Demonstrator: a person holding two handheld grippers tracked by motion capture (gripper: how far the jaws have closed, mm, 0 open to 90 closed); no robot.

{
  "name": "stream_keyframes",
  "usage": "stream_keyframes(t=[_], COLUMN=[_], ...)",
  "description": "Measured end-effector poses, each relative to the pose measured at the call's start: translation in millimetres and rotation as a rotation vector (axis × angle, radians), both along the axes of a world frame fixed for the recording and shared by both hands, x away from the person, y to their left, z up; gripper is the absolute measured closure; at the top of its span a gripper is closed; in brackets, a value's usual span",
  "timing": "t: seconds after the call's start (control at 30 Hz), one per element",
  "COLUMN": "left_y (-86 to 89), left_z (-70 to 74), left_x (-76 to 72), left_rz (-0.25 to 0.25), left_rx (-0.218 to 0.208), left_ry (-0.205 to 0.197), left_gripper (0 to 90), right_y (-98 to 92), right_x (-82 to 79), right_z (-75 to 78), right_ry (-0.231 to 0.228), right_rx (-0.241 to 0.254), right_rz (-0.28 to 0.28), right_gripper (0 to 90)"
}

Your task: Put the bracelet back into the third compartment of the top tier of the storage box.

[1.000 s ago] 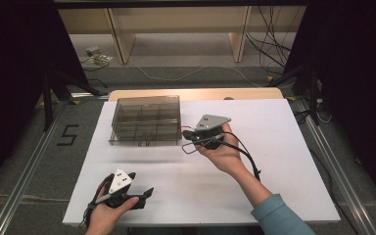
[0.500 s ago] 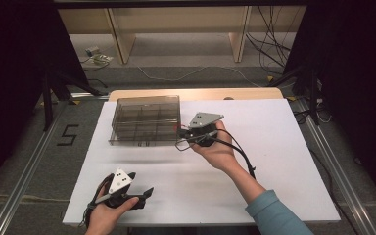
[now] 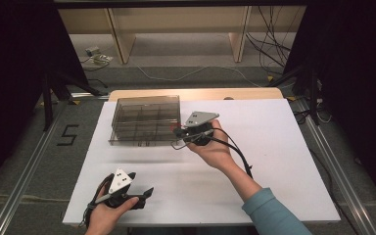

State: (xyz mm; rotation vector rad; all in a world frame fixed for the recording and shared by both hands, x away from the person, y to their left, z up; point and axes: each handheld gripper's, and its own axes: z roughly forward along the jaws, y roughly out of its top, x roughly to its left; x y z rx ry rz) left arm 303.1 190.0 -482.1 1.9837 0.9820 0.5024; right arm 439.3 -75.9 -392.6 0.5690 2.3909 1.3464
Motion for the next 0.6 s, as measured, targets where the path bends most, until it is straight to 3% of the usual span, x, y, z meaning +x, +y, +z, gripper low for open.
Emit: stream_keyframes(t=[0.6], left_y=[-0.2], left_z=[0.0], left_x=[0.0], left_rz=[-0.002], left_rx=[0.0], left_ry=[-0.001], left_gripper=[17.3], right_y=[10.3], right_x=[4.0], right_z=[-2.7], right_ry=[0.012], right_rx=[-0.004], right_rz=[0.01], right_gripper=[88.9])
